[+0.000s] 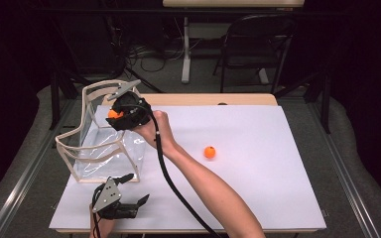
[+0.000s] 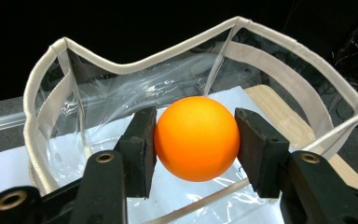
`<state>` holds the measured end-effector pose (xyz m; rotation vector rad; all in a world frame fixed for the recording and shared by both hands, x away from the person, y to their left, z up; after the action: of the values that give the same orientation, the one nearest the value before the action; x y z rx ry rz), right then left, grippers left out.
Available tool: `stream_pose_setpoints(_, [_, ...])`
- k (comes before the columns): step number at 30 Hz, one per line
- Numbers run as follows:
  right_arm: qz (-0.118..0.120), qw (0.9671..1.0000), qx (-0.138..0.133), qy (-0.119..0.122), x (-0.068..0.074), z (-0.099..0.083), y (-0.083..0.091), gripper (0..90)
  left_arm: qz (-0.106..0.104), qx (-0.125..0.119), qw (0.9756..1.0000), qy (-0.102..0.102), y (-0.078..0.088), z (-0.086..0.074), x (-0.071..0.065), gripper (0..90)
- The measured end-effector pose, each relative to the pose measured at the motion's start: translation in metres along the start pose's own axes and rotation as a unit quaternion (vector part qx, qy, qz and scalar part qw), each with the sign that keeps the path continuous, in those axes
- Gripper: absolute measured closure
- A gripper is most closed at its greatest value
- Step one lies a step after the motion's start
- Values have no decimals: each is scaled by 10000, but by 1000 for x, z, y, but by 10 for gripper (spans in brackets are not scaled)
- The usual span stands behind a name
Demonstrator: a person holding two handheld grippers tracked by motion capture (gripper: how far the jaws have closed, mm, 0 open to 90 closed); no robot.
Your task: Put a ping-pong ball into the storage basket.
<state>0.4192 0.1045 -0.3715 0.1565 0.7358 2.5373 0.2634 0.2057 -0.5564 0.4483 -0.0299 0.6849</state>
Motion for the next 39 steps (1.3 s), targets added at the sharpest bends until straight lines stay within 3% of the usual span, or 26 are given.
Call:
stream_pose_setpoints(17, [125, 9995, 274, -23, 3, -3, -8, 489, -9, 11, 10000, -12, 0, 0, 0, 157])
stream_pose_setpoints(20, [119, 9994, 315, -58, 2, -3, -8, 372, -2, 3, 10000, -4, 0, 0, 0, 158])
stream_pose_setpoints(27, [152, 9996, 77, -235, -7, -4, 6, 209, -9, 8, 10000, -10, 0, 0, 0, 157])
stream_pose_setpoints(28, [158, 9996, 24, -250, -8, -5, 10, 148, -11, 6, 10000, -7, 0, 0, 0, 157])
stream_pose_setpoints(39, [115, 9991, -303, -272, -26, -24, 42, 71, -15, 25, 10000, -5, -1, 0, 0, 157])
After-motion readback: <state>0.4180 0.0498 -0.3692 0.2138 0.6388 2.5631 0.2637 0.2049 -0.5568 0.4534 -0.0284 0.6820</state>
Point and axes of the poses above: each handheld gripper's, and its own axes: y roughly backward along the jaws, z roughly out of its top, x roughly to its left, the point moved 2 cm from there along -y, roughly forward along the jaws, and after that the axes turned 4 degrees about -y, right-handed, at the moved point
